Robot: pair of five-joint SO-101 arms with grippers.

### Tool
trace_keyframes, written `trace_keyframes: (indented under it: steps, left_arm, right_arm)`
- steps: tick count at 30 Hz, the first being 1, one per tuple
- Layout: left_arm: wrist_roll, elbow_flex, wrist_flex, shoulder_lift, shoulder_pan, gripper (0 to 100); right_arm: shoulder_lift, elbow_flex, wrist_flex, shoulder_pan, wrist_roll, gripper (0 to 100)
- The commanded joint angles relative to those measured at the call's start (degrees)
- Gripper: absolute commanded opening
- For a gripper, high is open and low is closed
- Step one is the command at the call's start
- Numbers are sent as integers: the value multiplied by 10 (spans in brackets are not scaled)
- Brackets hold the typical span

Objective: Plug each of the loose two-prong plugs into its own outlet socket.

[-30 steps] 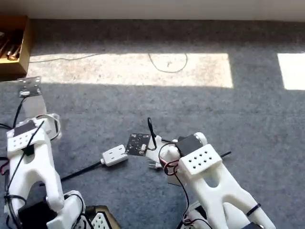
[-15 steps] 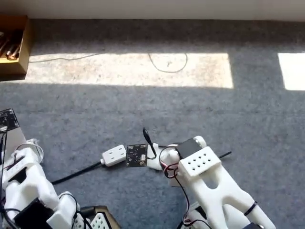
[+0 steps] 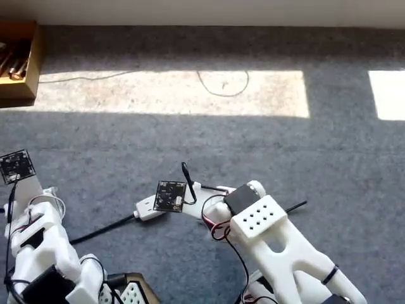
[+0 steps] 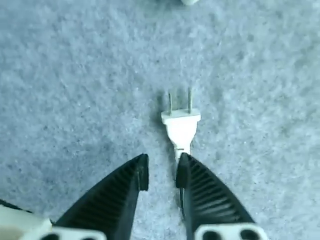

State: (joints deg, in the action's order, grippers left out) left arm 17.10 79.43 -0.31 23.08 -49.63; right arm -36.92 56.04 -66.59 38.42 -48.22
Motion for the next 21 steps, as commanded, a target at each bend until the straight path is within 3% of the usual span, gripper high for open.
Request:
trace_keyframes:
  steps: [1, 9, 13, 21]
  left_arm:
    - [4, 3, -3, 3, 8, 232]
    - [4, 7, -1, 0, 8, 232]
    - [4, 15, -3, 4, 7, 232]
    - [4, 11, -3, 2, 8, 232]
  right_arm:
    - [3, 23, 26, 7, 9, 62]
    - [172, -67, 20, -53, 8, 297]
    - [231, -128, 2, -76, -11, 310]
    - [257, -117, 18, -73, -15, 302]
